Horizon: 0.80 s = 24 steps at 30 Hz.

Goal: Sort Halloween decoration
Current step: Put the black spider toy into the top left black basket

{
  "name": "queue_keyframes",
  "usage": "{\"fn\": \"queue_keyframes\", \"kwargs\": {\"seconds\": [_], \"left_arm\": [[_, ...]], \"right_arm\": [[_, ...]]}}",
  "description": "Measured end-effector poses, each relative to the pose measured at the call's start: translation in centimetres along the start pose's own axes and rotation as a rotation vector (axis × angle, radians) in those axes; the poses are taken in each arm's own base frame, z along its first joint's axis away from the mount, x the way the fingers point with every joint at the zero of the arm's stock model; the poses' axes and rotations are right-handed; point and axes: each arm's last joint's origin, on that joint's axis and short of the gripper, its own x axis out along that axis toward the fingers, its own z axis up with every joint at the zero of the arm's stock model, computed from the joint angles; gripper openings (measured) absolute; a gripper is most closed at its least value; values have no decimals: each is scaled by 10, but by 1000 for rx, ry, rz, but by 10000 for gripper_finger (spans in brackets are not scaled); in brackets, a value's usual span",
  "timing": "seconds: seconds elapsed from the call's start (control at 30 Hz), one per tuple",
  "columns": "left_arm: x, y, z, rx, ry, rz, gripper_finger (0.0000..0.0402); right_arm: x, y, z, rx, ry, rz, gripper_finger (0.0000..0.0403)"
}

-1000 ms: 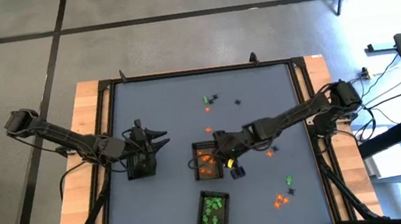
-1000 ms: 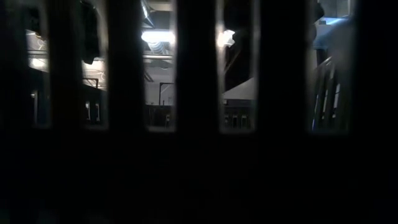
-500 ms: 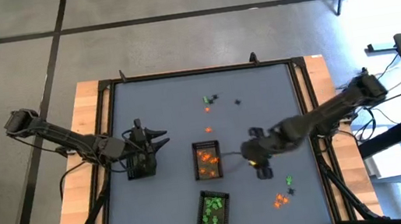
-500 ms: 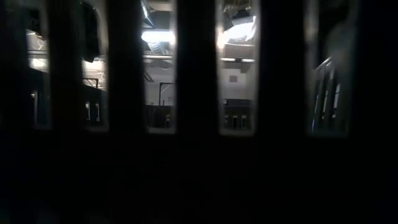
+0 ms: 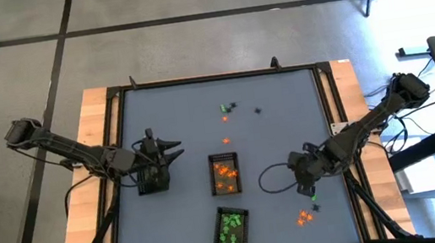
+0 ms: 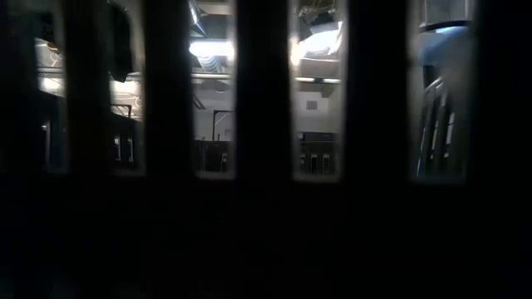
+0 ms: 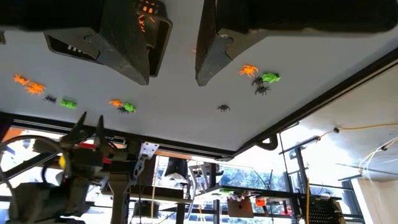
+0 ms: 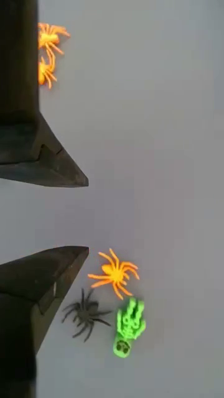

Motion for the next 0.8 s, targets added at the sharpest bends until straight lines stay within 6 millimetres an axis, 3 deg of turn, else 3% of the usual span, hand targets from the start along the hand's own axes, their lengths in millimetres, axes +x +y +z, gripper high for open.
{"fn": "queue_keyframes", "kwargs": {"seconds": [0.27,0.67,0.8], "left_arm": [[1,2,0,-35,1,1,124],[6,-8,-10,-111,68,-102,124],[11,-16,-13,-135,60,-125,124]], "right_arm": [[-1,12,-6,71,-11,70,161],[-24,52,-37,152,-60,173,161],[-21,62,-48,174,-46,166,161]]}}
